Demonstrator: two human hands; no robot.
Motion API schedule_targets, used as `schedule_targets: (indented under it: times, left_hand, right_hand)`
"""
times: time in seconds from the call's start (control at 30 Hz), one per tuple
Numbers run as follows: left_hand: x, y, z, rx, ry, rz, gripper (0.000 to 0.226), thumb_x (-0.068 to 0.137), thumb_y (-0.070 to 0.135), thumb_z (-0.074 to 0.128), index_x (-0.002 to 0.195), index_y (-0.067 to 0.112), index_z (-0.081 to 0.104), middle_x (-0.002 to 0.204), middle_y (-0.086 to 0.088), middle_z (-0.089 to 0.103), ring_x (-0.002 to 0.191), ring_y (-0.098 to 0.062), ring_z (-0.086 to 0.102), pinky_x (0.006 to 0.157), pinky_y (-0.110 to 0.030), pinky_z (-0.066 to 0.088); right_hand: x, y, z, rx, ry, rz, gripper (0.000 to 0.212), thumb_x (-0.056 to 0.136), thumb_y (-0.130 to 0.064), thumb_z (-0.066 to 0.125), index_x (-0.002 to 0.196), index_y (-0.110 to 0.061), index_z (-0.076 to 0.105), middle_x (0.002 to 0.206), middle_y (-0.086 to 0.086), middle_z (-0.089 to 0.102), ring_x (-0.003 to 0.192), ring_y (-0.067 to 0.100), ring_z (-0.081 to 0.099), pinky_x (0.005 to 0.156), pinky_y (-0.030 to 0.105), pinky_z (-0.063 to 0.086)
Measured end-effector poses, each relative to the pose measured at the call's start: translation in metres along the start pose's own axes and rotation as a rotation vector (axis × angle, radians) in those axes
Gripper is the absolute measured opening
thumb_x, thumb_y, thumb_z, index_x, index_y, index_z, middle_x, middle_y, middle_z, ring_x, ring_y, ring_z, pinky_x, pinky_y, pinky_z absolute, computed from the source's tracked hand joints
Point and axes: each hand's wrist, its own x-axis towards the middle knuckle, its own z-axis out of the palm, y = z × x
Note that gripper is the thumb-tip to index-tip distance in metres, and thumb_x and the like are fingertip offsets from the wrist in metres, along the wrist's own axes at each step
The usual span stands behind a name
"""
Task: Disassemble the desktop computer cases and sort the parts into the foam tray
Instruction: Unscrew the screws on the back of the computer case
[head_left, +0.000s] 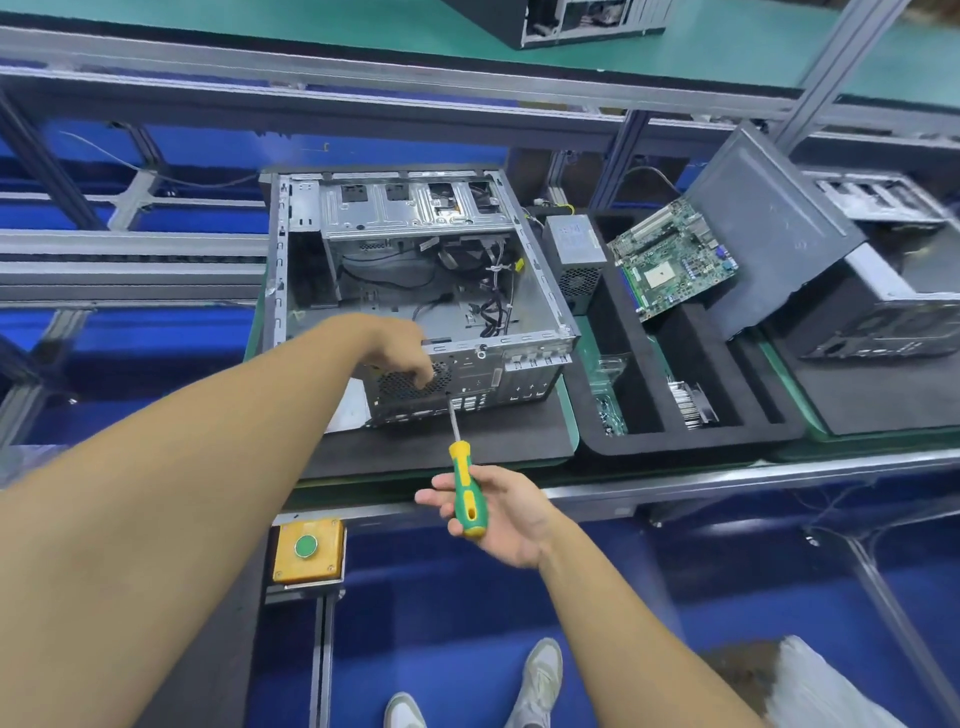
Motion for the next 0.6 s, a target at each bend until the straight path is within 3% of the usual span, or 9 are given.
schedule_targets:
  times: [0.1, 0.23, 0.27, 0.33, 0.4, 0.43, 0.5, 0.57, 0.6]
  left_hand:
    - [0.0, 0.0, 0.0, -0.002, -0.005, -0.018, 0.036, 0.074, 0.033, 0.072, 0.095, 0.007, 0.059, 0.103, -0.006, 0.06, 0.093, -0.028, 0.059, 0.078, -0.037, 0.045]
    - [0.0, 0.002, -0.001, -0.015, -0.019, -0.05, 0.021, 0.071, 0.029, 0.071, 0.077, 0.014, 0.059, 0.085, -0.003, 0.054, 0.071, -0.021, 0.051, 0.062, -0.03, 0.038]
    - [-0.001, 0.003, -0.001, -0.013, -0.018, -0.054, 0.02, 0.07, 0.028, 0.071, 0.074, 0.014, 0.058, 0.082, -0.002, 0.053, 0.069, -0.021, 0.049, 0.061, -0.029, 0.036]
    - [-0.002, 0.003, 0.0, -0.013, -0.012, -0.047, 0.021, 0.07, 0.029, 0.071, 0.075, 0.013, 0.06, 0.082, -0.002, 0.053, 0.071, -0.021, 0.05, 0.061, -0.03, 0.036]
    - [-0.003, 0.003, 0.0, -0.012, -0.007, -0.046, 0.025, 0.071, 0.031, 0.071, 0.085, 0.011, 0.063, 0.088, -0.001, 0.056, 0.079, -0.023, 0.055, 0.065, -0.03, 0.039]
    - [-0.003, 0.003, 0.0, -0.01, -0.005, -0.045, 0.028, 0.07, 0.031, 0.07, 0.088, 0.011, 0.063, 0.091, -0.002, 0.057, 0.082, -0.024, 0.056, 0.066, -0.031, 0.041]
    - [-0.003, 0.003, 0.001, -0.014, -0.002, -0.041, 0.026, 0.069, 0.032, 0.07, 0.083, 0.012, 0.062, 0.09, -0.003, 0.057, 0.079, -0.024, 0.055, 0.067, -0.032, 0.039]
    - [-0.003, 0.002, 0.002, -0.023, 0.002, -0.039, 0.023, 0.068, 0.031, 0.07, 0.077, 0.013, 0.06, 0.085, -0.003, 0.056, 0.074, -0.023, 0.051, 0.065, -0.032, 0.037]
    - [-0.002, 0.002, 0.002, -0.024, 0.008, -0.036, 0.022, 0.069, 0.03, 0.07, 0.076, 0.013, 0.059, 0.084, -0.003, 0.054, 0.072, -0.023, 0.05, 0.064, -0.031, 0.036]
  right_hand:
    - [-0.001, 0.007, 0.001, -0.03, 0.003, -0.079, 0.031, 0.105, -0.024, 0.045, 0.119, 0.0, 0.057, 0.112, 0.022, 0.071, 0.073, 0.022, 0.061, 0.061, 0.029, 0.052]
    - [-0.004, 0.011, 0.013, -0.348, 0.228, -0.201, 0.018, 0.105, -0.024, 0.048, 0.108, -0.009, 0.057, 0.087, 0.01, 0.068, 0.063, 0.02, 0.057, 0.058, 0.031, 0.049]
    - [-0.004, 0.014, 0.019, -0.503, 0.35, -0.253, 0.015, 0.104, -0.025, 0.05, 0.101, -0.012, 0.055, 0.082, 0.007, 0.065, 0.062, 0.02, 0.055, 0.058, 0.031, 0.047]
    - [-0.002, 0.023, 0.027, -1.045, 0.7, -0.376, 0.017, 0.101, -0.033, 0.051, 0.092, -0.019, 0.048, 0.077, -0.003, 0.056, 0.069, 0.022, 0.051, 0.061, 0.032, 0.039]
    - [0.001, 0.034, 0.031, -1.608, 0.997, -0.419, 0.016, 0.1, -0.04, 0.049, 0.096, -0.025, 0.045, 0.083, -0.008, 0.051, 0.08, 0.022, 0.052, 0.059, 0.033, 0.035]
    - [0.001, 0.037, 0.031, -1.705, 1.046, -0.442, 0.015, 0.101, -0.04, 0.049, 0.1, -0.026, 0.044, 0.088, -0.009, 0.052, 0.084, 0.021, 0.052, 0.058, 0.033, 0.036]
    - [0.004, 0.038, 0.027, -1.532, 0.993, -0.474, 0.017, 0.102, -0.037, 0.05, 0.101, -0.026, 0.038, 0.092, -0.006, 0.053, 0.081, 0.022, 0.051, 0.059, 0.034, 0.042]
    - [0.009, 0.035, 0.023, -1.06, 0.767, -0.445, 0.018, 0.1, -0.034, 0.053, 0.1, -0.024, 0.038, 0.087, 0.0, 0.054, 0.066, 0.022, 0.052, 0.053, 0.035, 0.048]
    - [0.01, 0.033, 0.024, -0.804, 0.641, -0.394, 0.016, 0.1, -0.034, 0.054, 0.101, -0.023, 0.042, 0.084, 0.002, 0.052, 0.058, 0.02, 0.05, 0.045, 0.031, 0.044]
